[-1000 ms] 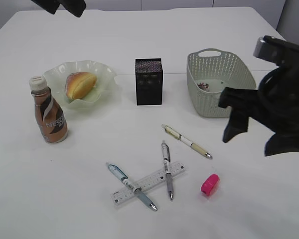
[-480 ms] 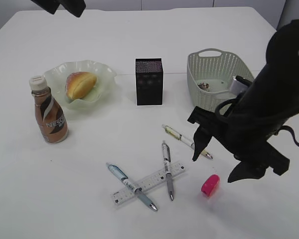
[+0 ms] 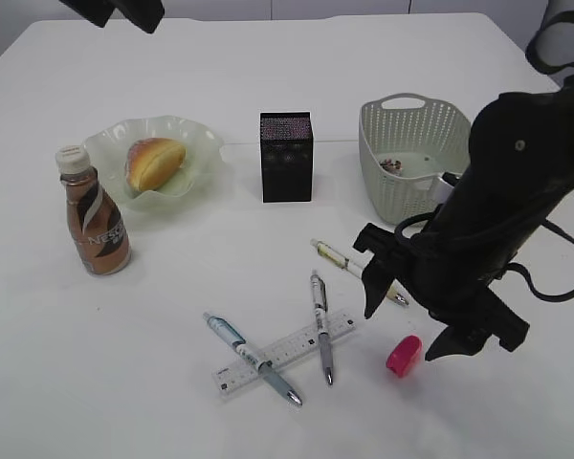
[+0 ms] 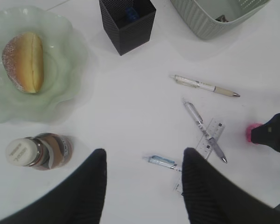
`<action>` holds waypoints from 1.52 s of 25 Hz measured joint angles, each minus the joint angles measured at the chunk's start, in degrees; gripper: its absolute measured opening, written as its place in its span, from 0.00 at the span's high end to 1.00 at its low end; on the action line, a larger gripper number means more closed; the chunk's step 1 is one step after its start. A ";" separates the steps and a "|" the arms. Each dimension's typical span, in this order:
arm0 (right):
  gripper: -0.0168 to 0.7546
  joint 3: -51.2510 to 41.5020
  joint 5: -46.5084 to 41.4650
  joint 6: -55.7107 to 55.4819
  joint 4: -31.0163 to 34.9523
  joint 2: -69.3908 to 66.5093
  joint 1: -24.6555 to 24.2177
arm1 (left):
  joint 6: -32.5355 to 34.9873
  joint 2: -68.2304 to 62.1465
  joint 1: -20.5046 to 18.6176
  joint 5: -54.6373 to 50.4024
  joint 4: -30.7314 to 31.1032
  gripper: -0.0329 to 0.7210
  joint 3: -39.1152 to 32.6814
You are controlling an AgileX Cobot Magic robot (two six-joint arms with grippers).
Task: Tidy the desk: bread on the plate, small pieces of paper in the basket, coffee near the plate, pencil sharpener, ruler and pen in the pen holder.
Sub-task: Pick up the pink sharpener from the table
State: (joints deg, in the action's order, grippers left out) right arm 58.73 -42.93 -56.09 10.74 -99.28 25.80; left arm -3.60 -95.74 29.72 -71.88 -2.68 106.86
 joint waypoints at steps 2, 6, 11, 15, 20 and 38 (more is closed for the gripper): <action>0.24 0.00 0.93 -0.54 -0.51 -0.43 0.00 | 0.19 0.00 0.00 0.00 0.00 0.45 0.00; 0.24 0.00 1.48 -2.47 -2.54 -1.44 0.00 | 0.33 0.00 0.00 0.00 0.00 0.45 0.00; 0.24 0.00 1.48 -4.98 -3.70 -2.51 0.00 | 0.33 0.00 0.00 0.00 0.00 0.45 0.00; 0.24 0.00 1.48 -5.66 -3.82 -3.75 0.00 | 0.33 0.00 0.00 0.00 0.00 0.45 0.00; 0.24 0.00 1.37 -5.78 -3.82 -4.79 0.00 | 0.71 0.00 0.00 0.00 0.00 0.45 0.00; 0.24 0.00 2.90 -6.00 -2.24 -9.03 0.00 | 1.03 0.00 0.00 0.00 0.00 0.45 0.00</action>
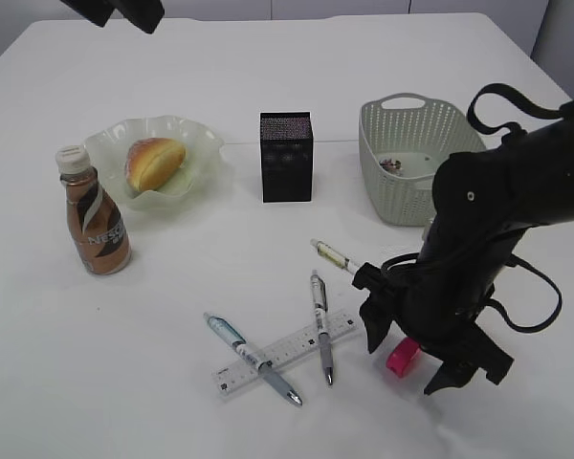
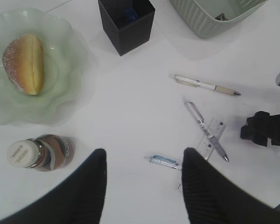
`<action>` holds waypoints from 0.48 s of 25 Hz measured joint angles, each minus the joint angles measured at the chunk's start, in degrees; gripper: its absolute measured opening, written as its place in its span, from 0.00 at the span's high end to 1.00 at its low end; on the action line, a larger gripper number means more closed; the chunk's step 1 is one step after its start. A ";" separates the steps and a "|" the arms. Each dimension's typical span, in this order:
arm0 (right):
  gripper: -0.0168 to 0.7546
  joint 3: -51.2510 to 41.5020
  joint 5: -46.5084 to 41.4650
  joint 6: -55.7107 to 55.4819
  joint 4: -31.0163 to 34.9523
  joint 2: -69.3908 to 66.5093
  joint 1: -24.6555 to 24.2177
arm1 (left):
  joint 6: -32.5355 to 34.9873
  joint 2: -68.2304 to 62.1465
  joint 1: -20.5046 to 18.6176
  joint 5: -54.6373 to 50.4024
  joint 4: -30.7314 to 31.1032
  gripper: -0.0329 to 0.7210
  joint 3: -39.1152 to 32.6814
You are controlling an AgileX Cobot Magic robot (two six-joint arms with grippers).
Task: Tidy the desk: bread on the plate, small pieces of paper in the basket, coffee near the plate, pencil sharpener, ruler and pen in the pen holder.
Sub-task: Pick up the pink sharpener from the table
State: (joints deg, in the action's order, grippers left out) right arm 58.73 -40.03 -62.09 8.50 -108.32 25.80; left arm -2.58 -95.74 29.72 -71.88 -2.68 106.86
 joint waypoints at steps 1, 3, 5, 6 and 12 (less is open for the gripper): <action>0.24 0.00 0.00 0.00 0.09 -0.10 0.00 | 0.00 0.00 0.00 0.00 0.00 0.45 0.00; 0.24 0.00 0.32 -0.04 0.23 -0.10 0.00 | 0.00 0.00 0.00 0.00 0.00 0.45 0.00; 0.24 0.00 0.69 -0.14 0.23 -0.10 0.00 | 0.00 0.00 0.00 0.00 0.00 0.45 0.00; 0.24 0.00 0.93 -0.14 0.23 -0.10 0.00 | 0.00 0.00 0.00 0.00 0.00 0.45 0.00; 0.32 0.00 1.25 -0.14 0.23 -0.10 0.00 | 0.00 0.00 0.00 0.00 0.00 0.45 0.00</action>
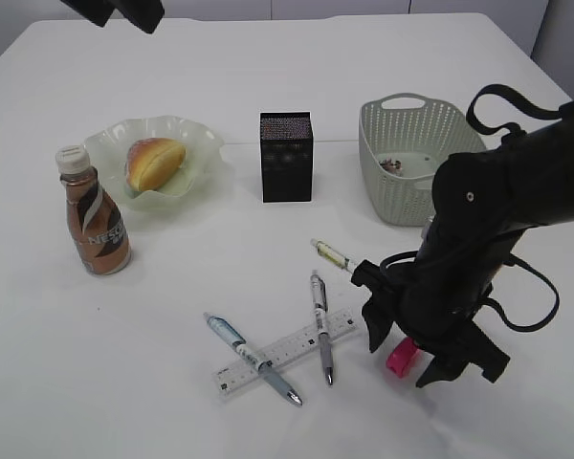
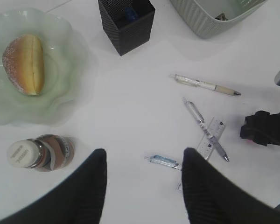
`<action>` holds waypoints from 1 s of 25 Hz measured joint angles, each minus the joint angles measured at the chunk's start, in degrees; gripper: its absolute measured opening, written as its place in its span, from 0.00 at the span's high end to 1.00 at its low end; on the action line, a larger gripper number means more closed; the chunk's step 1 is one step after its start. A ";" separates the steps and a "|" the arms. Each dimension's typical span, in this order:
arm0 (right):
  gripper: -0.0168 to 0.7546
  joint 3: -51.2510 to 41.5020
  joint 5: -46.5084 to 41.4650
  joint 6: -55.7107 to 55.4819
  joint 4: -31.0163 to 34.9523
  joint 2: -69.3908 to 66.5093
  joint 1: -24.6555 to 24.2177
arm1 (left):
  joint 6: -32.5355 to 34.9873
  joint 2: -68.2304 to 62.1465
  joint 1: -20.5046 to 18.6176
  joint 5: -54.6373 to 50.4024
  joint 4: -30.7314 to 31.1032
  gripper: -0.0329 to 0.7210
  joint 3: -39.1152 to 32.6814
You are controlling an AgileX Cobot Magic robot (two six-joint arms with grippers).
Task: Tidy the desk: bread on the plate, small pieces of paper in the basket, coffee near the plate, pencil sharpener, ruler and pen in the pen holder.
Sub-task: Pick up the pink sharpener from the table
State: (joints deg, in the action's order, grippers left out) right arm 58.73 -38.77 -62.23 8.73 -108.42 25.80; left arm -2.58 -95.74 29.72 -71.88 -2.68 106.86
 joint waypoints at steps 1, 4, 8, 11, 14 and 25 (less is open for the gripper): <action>0.37 0.00 0.00 0.00 0.00 0.00 0.00 | 0.00 0.00 0.00 0.00 0.00 0.45 0.00; 0.52 0.00 0.00 0.00 0.00 0.00 0.00 | 0.00 0.00 0.00 0.00 0.00 0.45 0.00; 0.71 0.00 0.00 0.00 0.00 0.00 0.00 | 0.00 0.00 0.00 0.00 0.00 0.45 0.00; 0.75 0.00 0.00 0.00 -0.10 0.00 0.00 | 0.00 0.00 0.00 0.00 0.00 0.45 0.00; 0.76 0.00 0.00 2.36 -0.21 0.00 0.00 | 0.00 0.00 0.00 0.00 0.00 0.45 0.00; 0.76 7.67 -11.66 19.93 -4.25 -0.36 0.00 | 0.00 0.00 0.00 0.00 0.00 0.45 0.00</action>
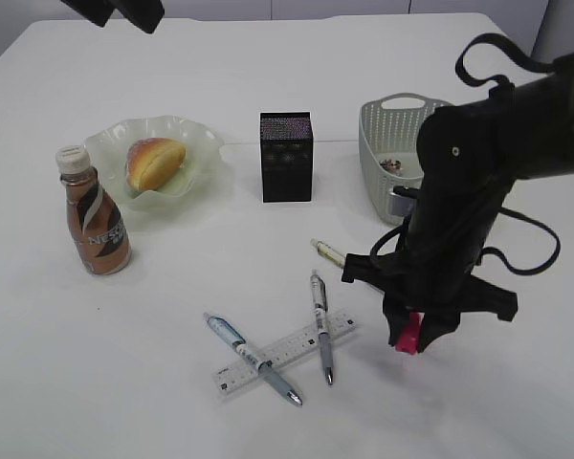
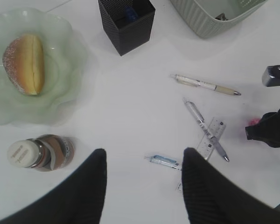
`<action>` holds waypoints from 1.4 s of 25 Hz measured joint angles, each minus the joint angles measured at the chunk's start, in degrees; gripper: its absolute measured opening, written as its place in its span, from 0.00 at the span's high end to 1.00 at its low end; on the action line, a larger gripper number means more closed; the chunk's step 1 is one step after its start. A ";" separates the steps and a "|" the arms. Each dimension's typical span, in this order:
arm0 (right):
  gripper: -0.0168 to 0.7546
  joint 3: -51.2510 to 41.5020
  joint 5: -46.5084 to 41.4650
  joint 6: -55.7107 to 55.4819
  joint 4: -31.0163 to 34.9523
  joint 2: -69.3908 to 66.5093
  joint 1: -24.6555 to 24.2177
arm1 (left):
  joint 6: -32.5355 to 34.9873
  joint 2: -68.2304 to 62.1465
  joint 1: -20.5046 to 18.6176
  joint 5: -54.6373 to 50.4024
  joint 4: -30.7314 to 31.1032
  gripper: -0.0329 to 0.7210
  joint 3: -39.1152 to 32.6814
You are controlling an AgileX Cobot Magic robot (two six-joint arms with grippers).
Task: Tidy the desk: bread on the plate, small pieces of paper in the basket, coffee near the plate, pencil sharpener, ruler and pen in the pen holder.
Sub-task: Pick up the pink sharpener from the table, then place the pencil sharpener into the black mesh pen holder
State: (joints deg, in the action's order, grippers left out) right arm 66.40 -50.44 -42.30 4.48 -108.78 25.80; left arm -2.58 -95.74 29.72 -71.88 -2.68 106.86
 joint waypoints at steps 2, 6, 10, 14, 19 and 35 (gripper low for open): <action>0.76 2.65 -4.01 2.55 -3.35 0.00 0.00 | 0.00 0.00 0.00 0.00 0.00 0.45 0.00; 0.76 6.75 -10.59 7.46 -10.94 0.00 0.00 | 0.00 0.00 0.00 0.00 0.00 0.45 0.00; 0.76 11.03 -11.54 13.95 -12.81 0.00 0.00 | 0.00 0.00 0.00 0.00 0.00 0.45 0.00; 0.76 16.69 -11.43 21.99 -12.81 0.00 0.00 | 0.00 0.00 0.00 0.00 0.00 0.45 0.00; 0.76 23.84 -7.42 26.38 -13.63 0.00 0.00 | 0.00 0.00 0.00 0.00 0.00 0.47 0.00; 0.76 28.83 22.09 12.40 -29.73 -3.45 0.00 | 0.00 0.00 0.00 -0.07 7.58 0.48 0.00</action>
State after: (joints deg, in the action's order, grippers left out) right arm 95.23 -28.35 -29.89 -25.25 -112.23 25.80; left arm -2.58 -95.74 29.72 -71.96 4.90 106.86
